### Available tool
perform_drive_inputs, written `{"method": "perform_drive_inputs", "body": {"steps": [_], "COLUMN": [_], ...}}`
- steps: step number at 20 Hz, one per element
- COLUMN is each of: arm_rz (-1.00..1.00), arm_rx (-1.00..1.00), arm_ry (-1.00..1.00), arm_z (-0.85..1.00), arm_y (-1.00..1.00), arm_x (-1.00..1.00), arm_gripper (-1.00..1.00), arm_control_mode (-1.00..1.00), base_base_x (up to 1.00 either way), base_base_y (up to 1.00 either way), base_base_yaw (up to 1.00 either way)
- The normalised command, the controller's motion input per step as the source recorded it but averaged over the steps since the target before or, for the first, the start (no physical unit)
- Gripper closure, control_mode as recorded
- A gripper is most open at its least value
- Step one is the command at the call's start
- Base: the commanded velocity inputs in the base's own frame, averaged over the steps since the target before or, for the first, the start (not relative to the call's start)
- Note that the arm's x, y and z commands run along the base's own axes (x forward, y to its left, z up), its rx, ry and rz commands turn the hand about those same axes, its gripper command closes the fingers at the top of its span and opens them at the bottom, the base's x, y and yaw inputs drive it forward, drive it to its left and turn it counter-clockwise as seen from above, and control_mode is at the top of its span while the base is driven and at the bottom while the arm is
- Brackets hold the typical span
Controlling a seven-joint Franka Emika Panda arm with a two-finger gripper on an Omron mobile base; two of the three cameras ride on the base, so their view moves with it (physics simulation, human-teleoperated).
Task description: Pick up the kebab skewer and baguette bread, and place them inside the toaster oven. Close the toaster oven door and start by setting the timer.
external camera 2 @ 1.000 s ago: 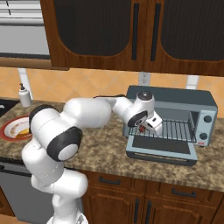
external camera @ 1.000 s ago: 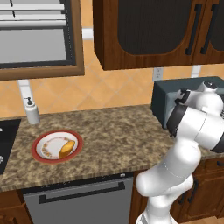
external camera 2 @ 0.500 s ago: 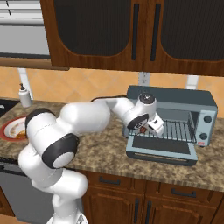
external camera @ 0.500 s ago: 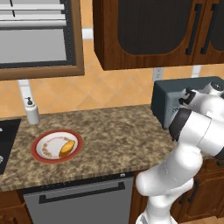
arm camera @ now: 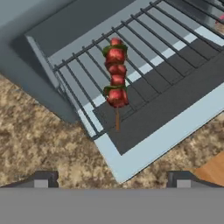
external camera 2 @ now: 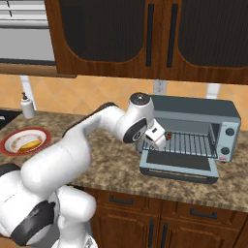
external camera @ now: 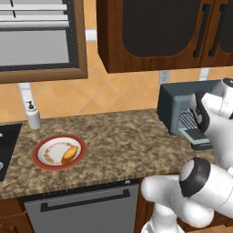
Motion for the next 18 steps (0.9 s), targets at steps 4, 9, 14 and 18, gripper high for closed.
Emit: {"method": "perform_drive_inputs", "body": {"steps": [4, 9, 14, 18], "arm_rz": [0.0, 0.0, 0.0, 0.01], "arm_rx": [0.0, -0.01, -0.01, 0.0], "arm_ry": [0.06, 0.01, 0.03, 0.1], "arm_z": [0.3, 0.18, 0.13, 0.13], "arm_y": [1.0, 1.0, 1.0, 1.0], "arm_x": [-0.79, -0.31, 0.06, 0.08], "arm_gripper": [-1.0, -1.0, -1.0, -1.0], "arm_control_mode": [-1.0, -1.0, -1.0, -1.0], "base_base_x": [0.0, 0.0, 0.0, 0.0], "base_base_y": [0.0, 0.0, 0.0, 0.0], "base_base_yaw": [0.0, 0.0, 0.0, 0.0]}}
